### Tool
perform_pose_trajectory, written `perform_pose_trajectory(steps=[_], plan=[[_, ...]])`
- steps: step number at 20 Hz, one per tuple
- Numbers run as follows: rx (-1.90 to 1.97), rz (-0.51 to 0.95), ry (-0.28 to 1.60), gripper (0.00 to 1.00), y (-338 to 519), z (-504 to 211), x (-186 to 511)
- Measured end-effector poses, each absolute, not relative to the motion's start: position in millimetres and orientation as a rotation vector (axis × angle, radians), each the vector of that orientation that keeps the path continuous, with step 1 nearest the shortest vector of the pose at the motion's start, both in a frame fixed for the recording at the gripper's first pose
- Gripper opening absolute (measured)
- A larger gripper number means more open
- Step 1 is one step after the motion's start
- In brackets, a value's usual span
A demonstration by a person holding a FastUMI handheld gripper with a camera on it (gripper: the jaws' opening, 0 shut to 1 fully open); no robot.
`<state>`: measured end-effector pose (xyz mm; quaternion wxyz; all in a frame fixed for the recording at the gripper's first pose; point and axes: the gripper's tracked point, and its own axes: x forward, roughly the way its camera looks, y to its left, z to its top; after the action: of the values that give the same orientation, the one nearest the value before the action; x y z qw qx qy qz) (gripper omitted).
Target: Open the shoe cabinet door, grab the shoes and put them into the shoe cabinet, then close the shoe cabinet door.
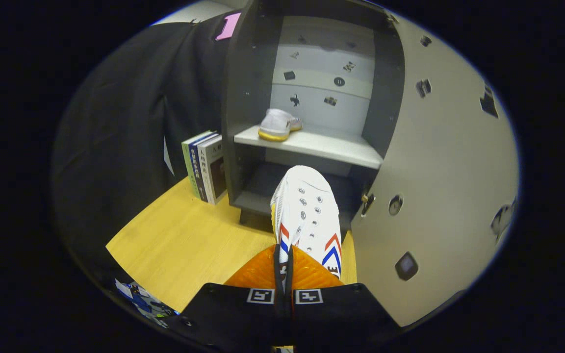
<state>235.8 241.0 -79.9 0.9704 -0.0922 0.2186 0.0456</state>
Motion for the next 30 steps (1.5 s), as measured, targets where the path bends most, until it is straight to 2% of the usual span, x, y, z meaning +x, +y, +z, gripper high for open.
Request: perform_pose_trajectory(steps=[9,14,23,30], plan=[[-0.214,0.019,0.259,0.01,234.9,48.0,329.3],[-0.247,-0.013,0.262,0.01,221.1,74.8,403.5],[-0.29,-0.062,0.391,0.01,189.0,48.9,522.8],[-0.266,-0.063,0.522,0.01,180.7,2.6,554.8]])
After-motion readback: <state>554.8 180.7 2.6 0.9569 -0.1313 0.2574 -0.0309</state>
